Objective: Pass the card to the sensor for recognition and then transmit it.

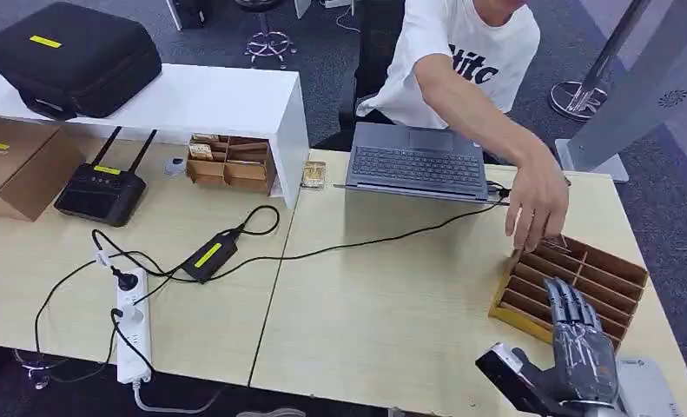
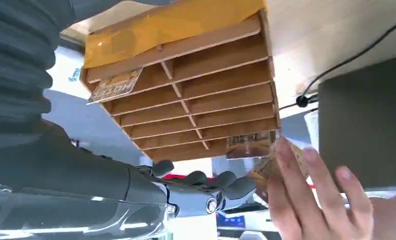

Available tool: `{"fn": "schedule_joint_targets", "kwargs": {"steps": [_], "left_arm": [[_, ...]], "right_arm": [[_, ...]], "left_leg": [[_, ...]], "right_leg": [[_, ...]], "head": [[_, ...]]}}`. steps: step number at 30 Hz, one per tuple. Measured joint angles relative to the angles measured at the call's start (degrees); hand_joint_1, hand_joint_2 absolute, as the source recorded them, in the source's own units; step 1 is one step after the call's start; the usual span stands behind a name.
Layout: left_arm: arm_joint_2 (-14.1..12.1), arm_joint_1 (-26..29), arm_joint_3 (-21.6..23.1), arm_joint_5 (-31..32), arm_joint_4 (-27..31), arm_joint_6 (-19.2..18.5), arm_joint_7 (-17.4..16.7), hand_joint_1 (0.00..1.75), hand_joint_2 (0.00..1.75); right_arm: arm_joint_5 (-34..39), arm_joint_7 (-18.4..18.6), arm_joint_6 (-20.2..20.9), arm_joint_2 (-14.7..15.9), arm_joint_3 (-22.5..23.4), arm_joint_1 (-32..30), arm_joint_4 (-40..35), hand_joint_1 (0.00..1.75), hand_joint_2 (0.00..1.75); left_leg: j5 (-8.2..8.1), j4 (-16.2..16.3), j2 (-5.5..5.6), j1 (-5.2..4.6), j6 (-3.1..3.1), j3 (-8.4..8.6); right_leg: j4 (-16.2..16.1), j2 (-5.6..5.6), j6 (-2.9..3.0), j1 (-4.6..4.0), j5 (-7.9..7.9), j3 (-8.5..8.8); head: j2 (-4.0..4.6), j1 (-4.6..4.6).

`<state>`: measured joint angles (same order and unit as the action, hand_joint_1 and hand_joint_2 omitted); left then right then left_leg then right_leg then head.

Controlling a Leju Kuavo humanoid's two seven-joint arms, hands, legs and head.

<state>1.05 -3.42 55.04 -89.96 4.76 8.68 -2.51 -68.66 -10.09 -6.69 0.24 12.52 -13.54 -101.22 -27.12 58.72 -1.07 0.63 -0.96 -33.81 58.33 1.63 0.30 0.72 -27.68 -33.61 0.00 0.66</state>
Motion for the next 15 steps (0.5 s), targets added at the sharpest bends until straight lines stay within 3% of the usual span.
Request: {"fn": "schedule_joint_targets", "kwargs": {"steps": [4, 15], "left_arm": [[0.0, 0.0, 0.0, 0.0, 0.0, 0.0, 0.0, 0.00, 1.75], [-0.3, 0.0, 0.0, 0.0, 0.0, 0.0, 0.0, 0.00, 1.75]], "right_arm": [[-4.8, 2.6, -2.6, 0.3, 0.1, 0.8, 1.1, 0.00, 1.75], [-5.2, 2.3, -3.6, 0.5, 4.4, 3.1, 5.4, 0.00, 1.75]], "left_leg": [[0.00, 0.0, -0.01, 0.00, 0.00, 0.01], [0.00, 0.0, 0.00, 0.00, 0.00, 0.02]], "right_leg": [[0.0, -0.01, 0.00, 0.00, 0.00, 0.00], [0.0, 0.00, 0.00, 0.00, 0.00, 0.00]], "head": [[0.00, 0.00], [0.00, 0.00]]}}
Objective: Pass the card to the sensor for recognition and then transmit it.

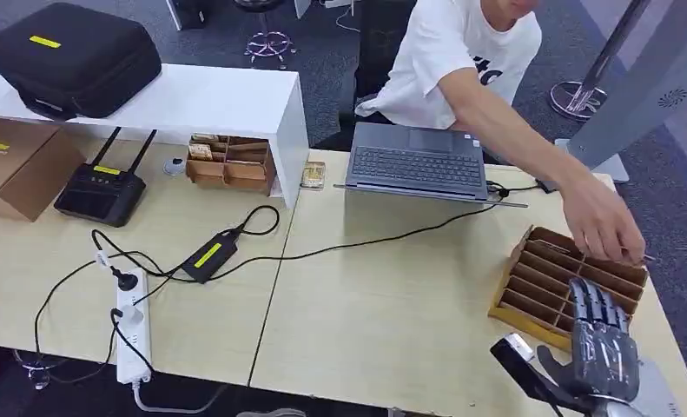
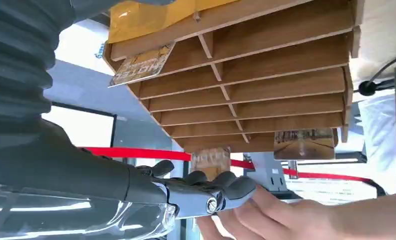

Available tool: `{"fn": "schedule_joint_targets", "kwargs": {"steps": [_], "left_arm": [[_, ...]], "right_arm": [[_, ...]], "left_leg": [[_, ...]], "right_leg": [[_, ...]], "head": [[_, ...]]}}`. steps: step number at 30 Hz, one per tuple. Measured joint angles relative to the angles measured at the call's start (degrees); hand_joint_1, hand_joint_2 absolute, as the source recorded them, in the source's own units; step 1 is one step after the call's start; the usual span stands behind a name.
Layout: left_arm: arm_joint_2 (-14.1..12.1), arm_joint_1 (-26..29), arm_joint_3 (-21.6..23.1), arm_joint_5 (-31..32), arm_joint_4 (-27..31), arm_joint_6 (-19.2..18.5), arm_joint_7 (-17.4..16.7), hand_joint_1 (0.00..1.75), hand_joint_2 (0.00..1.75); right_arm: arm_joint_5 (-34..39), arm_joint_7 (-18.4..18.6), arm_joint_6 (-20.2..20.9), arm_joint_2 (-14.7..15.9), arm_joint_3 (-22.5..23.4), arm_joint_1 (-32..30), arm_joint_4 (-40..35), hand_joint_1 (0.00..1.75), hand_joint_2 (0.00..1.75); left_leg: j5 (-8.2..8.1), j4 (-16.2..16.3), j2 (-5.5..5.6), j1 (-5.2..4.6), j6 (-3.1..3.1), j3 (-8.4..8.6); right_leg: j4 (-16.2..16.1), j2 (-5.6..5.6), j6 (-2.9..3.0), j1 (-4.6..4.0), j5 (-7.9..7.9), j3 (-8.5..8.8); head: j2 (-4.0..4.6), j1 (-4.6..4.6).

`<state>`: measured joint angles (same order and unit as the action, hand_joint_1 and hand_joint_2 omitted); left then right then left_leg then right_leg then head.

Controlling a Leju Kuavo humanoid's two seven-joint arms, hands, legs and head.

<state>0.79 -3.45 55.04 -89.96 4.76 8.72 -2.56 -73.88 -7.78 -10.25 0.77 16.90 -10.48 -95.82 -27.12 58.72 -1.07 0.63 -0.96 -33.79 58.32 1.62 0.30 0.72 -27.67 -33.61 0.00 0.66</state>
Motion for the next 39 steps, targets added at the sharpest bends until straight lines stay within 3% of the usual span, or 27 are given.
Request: {"fn": "schedule_joint_targets", "kwargs": {"steps": [13, 31, 32, 33, 35, 39], "left_arm": [[0.0, 0.0, 0.0, 0.0, 0.0, 0.2, -0.1, 0.00, 1.75], [0.0, 0.0, 0.0, 0.0, 0.0, 0.5, -0.1, 0.00, 1.75], [0.0, 0.0, 0.0, 0.0, 0.0, 0.5, -0.1, 0.00, 1.75], [0.0, 0.0, 0.0, 0.0, 0.0, 0.5, -0.1, 0.00, 1.75], [0.0, 0.0, 0.0, 0.0, 0.0, 0.6, -0.1, 0.00, 1.75], [0.0, -0.1, 0.0, 0.0, 0.0, 0.6, -0.1, 0.00, 1.75]], "right_arm": [[0.0, -2.1, -0.4, 0.0, 7.1, 2.4, 5.7, 0.00, 1.75], [-1.0, -3.4, 0.2, -0.6, 10.7, 3.4, 8.7, 0.00, 1.75], [-1.1, -3.5, 0.2, -0.7, 10.9, 3.5, 8.9, 0.59, 1.75], [-1.1, -3.6, 0.2, -0.7, 11.0, 3.5, 9.0, 1.34, 1.75], [-1.2, -4.0, 0.2, -0.9, 11.3, 3.5, 9.1, 1.73, 1.75], [-1.1, -5.3, -0.2, -1.3, 12.0, 4.1, 9.5, 1.66, 1.75]], "left_leg": [[0.00, 0.0, 0.00, -0.01, 0.00, 0.00], [0.00, 0.0, 0.00, -0.01, 0.00, 0.00], [0.00, 0.0, 0.00, -0.01, 0.00, 0.00], [0.00, 0.0, 0.00, -0.01, 0.00, -0.01], [0.00, 0.0, 0.00, -0.01, 0.00, -0.01], [0.00, 0.0, 0.00, 0.00, 0.00, 0.00]], "right_leg": [[0.0, 0.00, 0.00, 0.01, 0.00, 0.01], [0.0, 0.00, 0.00, 0.01, 0.00, 0.01], [0.0, 0.00, 0.00, 0.01, 0.00, 0.01], [0.0, 0.00, 0.00, 0.01, 0.00, 0.00], [0.0, 0.00, 0.00, 0.01, 0.00, 0.00], [0.0, 0.00, 0.00, 0.00, 0.00, 0.00]], "head": [[0.00, -0.02], [0.00, 0.00], [0.00, 0.00], [0.00, -0.02], [0.00, 0.00], [0.00, 0.00]]}}
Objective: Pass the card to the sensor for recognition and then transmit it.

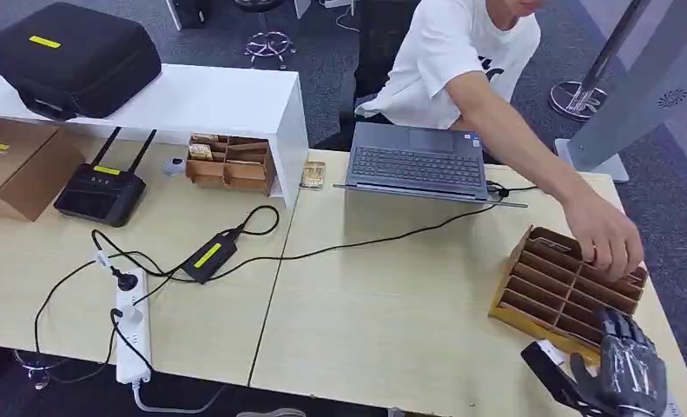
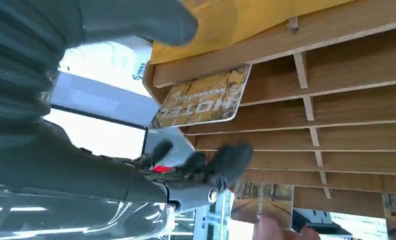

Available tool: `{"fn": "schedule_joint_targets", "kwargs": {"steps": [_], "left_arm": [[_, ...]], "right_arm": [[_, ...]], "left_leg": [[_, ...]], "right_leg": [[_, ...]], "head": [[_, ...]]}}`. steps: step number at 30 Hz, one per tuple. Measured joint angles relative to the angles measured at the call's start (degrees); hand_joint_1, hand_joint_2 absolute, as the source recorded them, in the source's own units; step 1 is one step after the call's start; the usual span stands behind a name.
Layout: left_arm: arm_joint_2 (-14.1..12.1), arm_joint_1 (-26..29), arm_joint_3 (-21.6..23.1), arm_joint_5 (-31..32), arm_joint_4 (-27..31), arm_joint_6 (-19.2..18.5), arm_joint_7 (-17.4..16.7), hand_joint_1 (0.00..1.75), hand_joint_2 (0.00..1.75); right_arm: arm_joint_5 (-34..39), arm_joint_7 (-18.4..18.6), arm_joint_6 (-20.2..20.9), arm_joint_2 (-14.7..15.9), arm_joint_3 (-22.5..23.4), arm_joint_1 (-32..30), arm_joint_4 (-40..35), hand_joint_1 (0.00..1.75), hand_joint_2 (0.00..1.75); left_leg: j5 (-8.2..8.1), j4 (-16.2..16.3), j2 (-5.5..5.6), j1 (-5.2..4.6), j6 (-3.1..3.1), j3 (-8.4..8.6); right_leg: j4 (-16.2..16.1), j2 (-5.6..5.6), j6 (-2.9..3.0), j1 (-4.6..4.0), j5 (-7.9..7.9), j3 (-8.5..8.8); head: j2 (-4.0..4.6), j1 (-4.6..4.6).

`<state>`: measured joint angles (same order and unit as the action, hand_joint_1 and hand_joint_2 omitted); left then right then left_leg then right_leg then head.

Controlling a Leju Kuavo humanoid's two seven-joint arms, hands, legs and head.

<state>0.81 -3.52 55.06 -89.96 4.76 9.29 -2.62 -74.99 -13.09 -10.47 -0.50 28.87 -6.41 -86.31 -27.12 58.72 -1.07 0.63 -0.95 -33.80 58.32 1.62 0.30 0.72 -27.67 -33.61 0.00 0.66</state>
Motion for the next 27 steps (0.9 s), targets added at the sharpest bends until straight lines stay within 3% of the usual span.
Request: {"fn": "schedule_joint_targets", "kwargs": {"steps": [6, 7, 9, 15, 20, 27], "left_arm": [[0.0, 0.0, 0.0, 0.0, 0.0, 0.0, 0.0, 0.00, 1.75], [0.0, 0.0, 0.0, 0.0, 0.0, 0.0, 0.0, 0.00, 1.75], [0.0, 0.0, 0.0, 0.0, 0.0, 0.0, 0.0, 0.00, 1.75], [0.0, 0.0, 0.0, 0.0, 0.0, 0.0, 0.0, 0.00, 1.75], [0.1, 0.0, 0.0, 0.0, 0.0, 0.0, 0.0, 0.00, 1.75], [0.0, 0.0, 0.0, 0.0, 0.0, -0.1, 0.0, 0.00, 1.75]], "right_arm": [[0.0, -0.4, -0.7, -0.2, 0.3, 0.9, 0.0, 1.66, 1.75], [0.1, -0.4, -0.7, -0.3, 0.4, 1.0, 0.0, 1.54, 1.75], [0.0, -0.4, -0.7, -0.3, 0.4, 1.2, 0.0, 1.50, 1.75], [0.0, -0.5, -1.0, -0.5, 0.4, 1.3, 0.0, 1.59, 1.75], [0.0, -0.7, -1.3, -0.5, 0.4, 1.3, -0.1, 1.54, 1.75], [0.3, -0.8, -2.5, -0.5, -0.2, 1.4, -0.8, 1.68, 1.75]], "left_leg": [[0.00, 0.0, -0.01, 0.00, 0.00, 0.03], [0.00, 0.0, 0.00, 0.00, 0.00, 0.03], [0.00, 0.0, -0.01, 0.00, 0.00, 0.04], [0.00, 0.0, 0.00, 0.00, 0.00, 0.04], [0.00, 0.0, 0.00, 0.00, 0.00, 0.03], [0.00, 0.0, 0.00, 0.00, 0.00, 0.02]], "right_leg": [[0.0, 0.00, 0.00, 0.00, 0.00, 0.02], [0.0, 0.00, 0.00, 0.00, 0.00, 0.02], [0.0, 0.00, 0.00, 0.00, 0.00, 0.03], [0.0, 0.00, 0.00, 0.00, 0.00, 0.03], [0.0, 0.00, 0.00, 0.00, 0.00, 0.03], [0.0, 0.00, 0.00, 0.00, 0.00, 0.04]], "head": [[0.00, 0.00], [0.00, -0.02], [0.00, -0.02], [0.00, 0.00], [0.00, 0.00], [0.00, 0.00]]}}
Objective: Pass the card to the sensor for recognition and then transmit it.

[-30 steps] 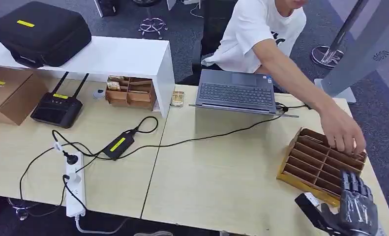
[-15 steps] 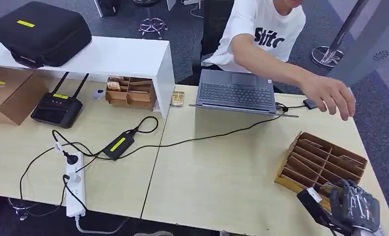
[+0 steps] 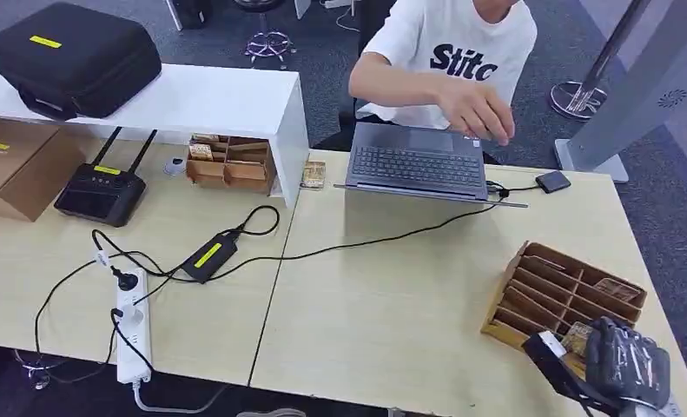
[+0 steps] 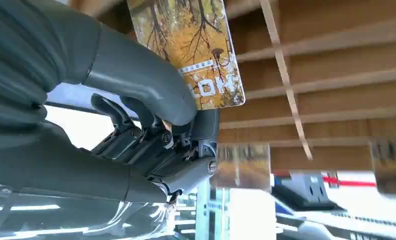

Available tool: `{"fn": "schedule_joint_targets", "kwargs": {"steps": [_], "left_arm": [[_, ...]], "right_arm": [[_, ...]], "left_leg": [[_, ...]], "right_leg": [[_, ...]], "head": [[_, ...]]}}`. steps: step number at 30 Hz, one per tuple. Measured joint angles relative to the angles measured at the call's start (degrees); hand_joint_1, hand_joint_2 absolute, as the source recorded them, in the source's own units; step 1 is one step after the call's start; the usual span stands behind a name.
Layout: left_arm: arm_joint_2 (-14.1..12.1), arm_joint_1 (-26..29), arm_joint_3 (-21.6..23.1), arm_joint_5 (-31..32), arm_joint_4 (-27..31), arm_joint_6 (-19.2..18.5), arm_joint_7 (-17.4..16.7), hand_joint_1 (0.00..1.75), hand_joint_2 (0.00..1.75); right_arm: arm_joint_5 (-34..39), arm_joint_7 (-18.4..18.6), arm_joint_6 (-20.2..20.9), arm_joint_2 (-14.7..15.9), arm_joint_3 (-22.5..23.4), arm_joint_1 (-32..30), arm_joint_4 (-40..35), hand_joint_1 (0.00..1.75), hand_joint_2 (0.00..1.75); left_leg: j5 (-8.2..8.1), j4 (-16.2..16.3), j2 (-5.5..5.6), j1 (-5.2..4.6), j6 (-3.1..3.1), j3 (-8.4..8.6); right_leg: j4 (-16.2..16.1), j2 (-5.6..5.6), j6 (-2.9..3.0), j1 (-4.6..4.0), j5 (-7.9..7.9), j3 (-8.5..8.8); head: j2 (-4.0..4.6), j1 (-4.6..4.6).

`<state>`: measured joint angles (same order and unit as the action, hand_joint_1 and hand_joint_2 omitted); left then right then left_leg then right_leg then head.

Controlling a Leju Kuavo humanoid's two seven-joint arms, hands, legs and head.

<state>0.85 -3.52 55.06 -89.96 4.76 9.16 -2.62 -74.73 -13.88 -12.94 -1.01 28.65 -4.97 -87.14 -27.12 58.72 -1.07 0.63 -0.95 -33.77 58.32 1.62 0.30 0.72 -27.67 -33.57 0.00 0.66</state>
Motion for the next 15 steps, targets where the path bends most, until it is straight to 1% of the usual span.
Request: {"fn": "schedule_joint_targets", "kwargs": {"steps": [2, 7, 10, 15], "left_arm": [[0.0, 0.0, 0.0, 0.0, 0.0, -0.1, 0.0, 0.00, 1.75], [-0.1, 0.0, 0.0, 0.0, 0.0, -0.2, 0.0, 0.00, 1.75], [-0.1, 0.0, 0.0, 0.0, 0.0, -0.3, 0.0, 0.00, 1.75], [-0.2, 0.0, 0.0, 0.0, 0.0, -0.6, 0.0, 0.00, 1.75]], "right_arm": [[0.8, 0.1, -1.3, 0.1, -0.9, 0.0, -1.1, 1.73, 1.75], [3.2, 0.5, -4.4, 1.1, -4.1, 0.3, -6.3, 1.71, 1.75], [4.3, 0.0, -5.8, 1.8, -5.8, 0.6, -9.7, 1.69, 1.75], [5.8, -0.1, -6.3, 3.4, -8.5, 1.6, -14.8, 1.71, 1.75]], "left_leg": [[0.00, 0.0, 0.00, 0.00, 0.00, 0.00], [0.00, 0.0, 0.00, 0.00, 0.00, 0.00], [0.00, 0.0, 0.01, 0.00, 0.00, -0.01], [0.00, 0.0, 0.00, 0.00, 0.00, -0.01]], "right_leg": [[0.0, 0.00, 0.00, 0.00, 0.00, 0.00], [0.0, 0.00, 0.00, 0.00, 0.00, -0.01], [0.0, 0.01, 0.00, 0.00, 0.00, 0.00], [0.0, 0.00, 0.00, 0.00, 0.00, 0.00]], "head": [[0.00, 0.00], [0.00, 0.00], [0.00, 0.00], [0.00, 0.00]]}}
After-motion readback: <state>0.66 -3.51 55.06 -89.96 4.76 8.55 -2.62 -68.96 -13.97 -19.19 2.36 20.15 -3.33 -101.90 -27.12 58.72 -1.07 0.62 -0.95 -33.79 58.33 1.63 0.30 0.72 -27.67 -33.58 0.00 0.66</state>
